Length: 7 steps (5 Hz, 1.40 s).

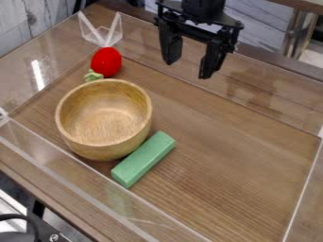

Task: Move the red fruit to the right

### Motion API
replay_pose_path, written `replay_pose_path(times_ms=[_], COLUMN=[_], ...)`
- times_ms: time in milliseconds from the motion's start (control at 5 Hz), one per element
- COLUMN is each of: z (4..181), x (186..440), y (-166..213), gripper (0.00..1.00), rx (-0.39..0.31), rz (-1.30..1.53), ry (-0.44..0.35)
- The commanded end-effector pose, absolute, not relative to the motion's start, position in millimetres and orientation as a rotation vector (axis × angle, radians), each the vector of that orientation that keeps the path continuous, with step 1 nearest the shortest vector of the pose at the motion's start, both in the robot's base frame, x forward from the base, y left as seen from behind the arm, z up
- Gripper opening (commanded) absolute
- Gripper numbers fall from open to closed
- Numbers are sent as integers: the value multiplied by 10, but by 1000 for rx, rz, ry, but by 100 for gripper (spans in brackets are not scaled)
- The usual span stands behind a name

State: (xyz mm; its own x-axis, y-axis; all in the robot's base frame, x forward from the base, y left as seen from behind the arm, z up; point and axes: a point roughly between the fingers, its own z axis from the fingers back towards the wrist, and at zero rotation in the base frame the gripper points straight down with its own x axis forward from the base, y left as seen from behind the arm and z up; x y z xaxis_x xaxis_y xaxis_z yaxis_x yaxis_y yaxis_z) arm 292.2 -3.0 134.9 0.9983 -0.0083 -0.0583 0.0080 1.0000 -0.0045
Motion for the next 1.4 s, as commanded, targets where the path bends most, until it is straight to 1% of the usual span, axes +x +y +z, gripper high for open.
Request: replay_pose_path(times_ms=[0,200,400,600,800,1000,1200], z=[1307,1305,1349,1325,1240,1071,911], x=[2920,2932,2956,3029,3114,3159,3207], y=[-42,205,669,1152,1571,1785,1871], gripper=[100,100,100,100,100,100,100], rx=[-4,1,13,34,43,50,52], rz=[14,-23,-26,96,198,182,153], ry=[88,85,59,36,25,31,38])
